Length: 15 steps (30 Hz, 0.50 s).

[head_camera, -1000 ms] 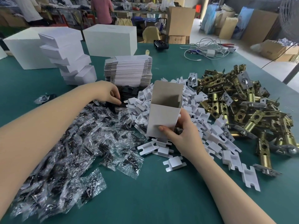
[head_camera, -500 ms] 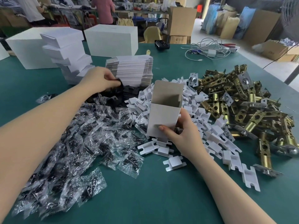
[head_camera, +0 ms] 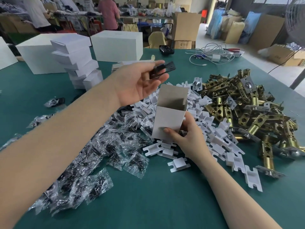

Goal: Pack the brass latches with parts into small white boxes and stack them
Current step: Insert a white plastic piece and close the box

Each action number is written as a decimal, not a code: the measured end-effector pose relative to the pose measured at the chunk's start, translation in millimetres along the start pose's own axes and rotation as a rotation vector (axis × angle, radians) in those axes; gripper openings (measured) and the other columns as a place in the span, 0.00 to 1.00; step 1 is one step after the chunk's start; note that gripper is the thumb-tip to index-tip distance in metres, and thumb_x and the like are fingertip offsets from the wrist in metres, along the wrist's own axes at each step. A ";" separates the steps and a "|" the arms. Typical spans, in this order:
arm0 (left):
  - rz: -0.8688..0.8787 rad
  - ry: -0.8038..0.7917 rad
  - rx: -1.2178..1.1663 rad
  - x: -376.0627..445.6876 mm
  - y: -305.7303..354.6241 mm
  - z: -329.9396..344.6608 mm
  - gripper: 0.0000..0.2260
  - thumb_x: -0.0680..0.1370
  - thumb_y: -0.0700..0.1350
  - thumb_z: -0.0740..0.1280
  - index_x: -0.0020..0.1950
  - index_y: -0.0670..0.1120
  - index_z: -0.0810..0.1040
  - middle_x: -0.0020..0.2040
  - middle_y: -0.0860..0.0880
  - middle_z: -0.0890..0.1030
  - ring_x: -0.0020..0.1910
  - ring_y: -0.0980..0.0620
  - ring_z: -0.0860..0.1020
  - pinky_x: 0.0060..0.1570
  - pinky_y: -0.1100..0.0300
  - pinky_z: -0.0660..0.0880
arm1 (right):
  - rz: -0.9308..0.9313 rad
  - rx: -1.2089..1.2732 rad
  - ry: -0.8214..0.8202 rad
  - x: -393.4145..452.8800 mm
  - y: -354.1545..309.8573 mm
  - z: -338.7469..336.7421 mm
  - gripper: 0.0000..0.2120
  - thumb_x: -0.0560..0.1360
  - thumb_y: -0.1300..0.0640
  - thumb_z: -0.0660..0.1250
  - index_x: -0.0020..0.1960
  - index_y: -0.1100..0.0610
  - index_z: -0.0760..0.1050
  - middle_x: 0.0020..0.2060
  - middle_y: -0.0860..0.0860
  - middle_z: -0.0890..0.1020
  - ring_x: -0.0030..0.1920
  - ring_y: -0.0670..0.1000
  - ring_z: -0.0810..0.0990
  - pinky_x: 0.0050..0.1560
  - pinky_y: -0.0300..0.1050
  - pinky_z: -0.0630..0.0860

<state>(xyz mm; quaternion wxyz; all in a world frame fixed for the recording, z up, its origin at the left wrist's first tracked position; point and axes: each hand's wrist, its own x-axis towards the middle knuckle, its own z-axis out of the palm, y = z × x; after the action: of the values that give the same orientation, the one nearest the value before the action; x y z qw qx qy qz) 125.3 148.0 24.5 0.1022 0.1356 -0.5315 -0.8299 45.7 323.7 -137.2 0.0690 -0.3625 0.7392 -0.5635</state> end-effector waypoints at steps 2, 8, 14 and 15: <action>-0.043 -0.031 -0.041 -0.1 -0.2 4.1 0.09 0.78 0.46 0.69 0.55 0.41 0.79 0.38 0.48 0.82 0.37 0.55 0.85 0.26 0.68 0.77 | -0.012 -0.009 0.006 0.1 -0.4 -0.4 0.26 0.73 0.51 0.74 0.61 0.30 0.66 0.48 0.33 0.80 0.49 0.37 0.79 0.43 0.28 0.74; 0.086 -0.060 0.240 1.6 -8.7 -0.2 0.14 0.66 0.43 0.75 0.51 0.47 0.82 0.46 0.48 0.85 0.44 0.54 0.84 0.40 0.64 0.79 | -0.009 -0.018 0.005 1.6 1.6 -0.3 0.26 0.73 0.50 0.74 0.59 0.27 0.65 0.48 0.35 0.80 0.49 0.38 0.79 0.43 0.31 0.76; 0.334 -0.076 0.620 1.7 -7.1 2.5 0.07 0.66 0.46 0.76 0.43 0.54 0.85 0.42 0.55 0.86 0.42 0.60 0.82 0.40 0.71 0.74 | -0.012 -0.009 -0.005 3.1 5.9 -0.8 0.24 0.73 0.50 0.74 0.63 0.37 0.67 0.46 0.40 0.81 0.48 0.41 0.80 0.47 0.45 0.80; 0.346 -0.080 0.684 1.2 -6.8 3.6 0.07 0.70 0.46 0.75 0.47 0.55 0.85 0.43 0.55 0.86 0.42 0.61 0.82 0.38 0.71 0.74 | -0.019 -0.018 -0.005 3.2 5.5 -1.0 0.23 0.73 0.49 0.74 0.62 0.36 0.67 0.46 0.38 0.81 0.48 0.40 0.80 0.46 0.44 0.80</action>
<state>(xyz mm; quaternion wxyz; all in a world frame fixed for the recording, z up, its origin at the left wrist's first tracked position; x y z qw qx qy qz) 122.8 153.6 19.6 0.1688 0.0378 -0.7962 -0.5798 40.4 323.1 -140.7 0.0625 -0.3716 0.7404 -0.5566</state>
